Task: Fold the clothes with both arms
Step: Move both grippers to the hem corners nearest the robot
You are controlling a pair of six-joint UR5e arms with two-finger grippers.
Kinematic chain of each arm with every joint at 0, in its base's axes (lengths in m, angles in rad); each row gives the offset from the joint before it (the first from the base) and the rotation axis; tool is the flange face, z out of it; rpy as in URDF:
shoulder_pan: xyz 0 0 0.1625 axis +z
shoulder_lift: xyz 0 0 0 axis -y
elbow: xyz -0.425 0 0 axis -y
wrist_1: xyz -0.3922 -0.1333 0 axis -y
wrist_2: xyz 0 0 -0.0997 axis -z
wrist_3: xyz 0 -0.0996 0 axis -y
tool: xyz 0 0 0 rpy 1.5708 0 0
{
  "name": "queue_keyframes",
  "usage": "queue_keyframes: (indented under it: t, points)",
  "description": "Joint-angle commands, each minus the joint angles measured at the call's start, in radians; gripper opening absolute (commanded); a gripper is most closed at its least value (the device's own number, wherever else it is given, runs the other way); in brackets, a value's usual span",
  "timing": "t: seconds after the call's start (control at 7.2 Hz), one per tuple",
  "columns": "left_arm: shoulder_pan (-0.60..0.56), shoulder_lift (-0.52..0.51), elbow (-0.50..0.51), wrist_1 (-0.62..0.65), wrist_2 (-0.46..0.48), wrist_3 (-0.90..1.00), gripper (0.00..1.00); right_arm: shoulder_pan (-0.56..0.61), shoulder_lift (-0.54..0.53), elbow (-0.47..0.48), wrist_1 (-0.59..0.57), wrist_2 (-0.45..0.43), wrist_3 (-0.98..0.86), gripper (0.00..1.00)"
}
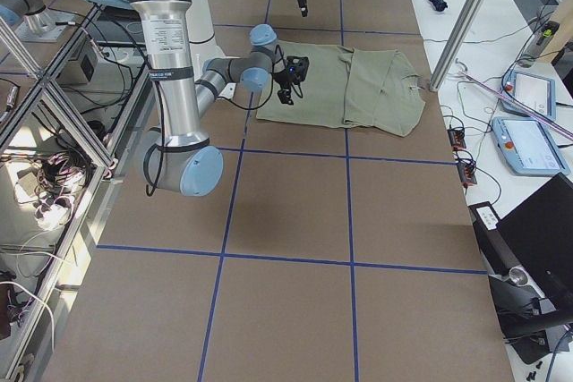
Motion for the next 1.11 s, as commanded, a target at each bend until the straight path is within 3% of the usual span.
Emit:
queue_keyframes:
  t: [0.0,0.28,0.56,0.97]
  points:
    - [0.189,0.096,0.014,-0.112,0.207,-0.212,0.69,-0.103,-0.042,0.039,0.001,-0.115,0.146,0.97]
    - [0.251,0.104,0.084,-0.137,0.264,-0.252,0.69,-0.103,-0.042,0.039,0.001,-0.117,0.145,0.99]
    - [0.251,0.105,0.138,-0.169,0.264,-0.246,0.69,-0.105,-0.041,0.039,0.001,-0.125,0.145,0.99]
    - [0.262,0.105,0.138,-0.168,0.264,-0.242,0.69,-0.103,-0.041,0.039,0.001,-0.125,0.145,0.99]
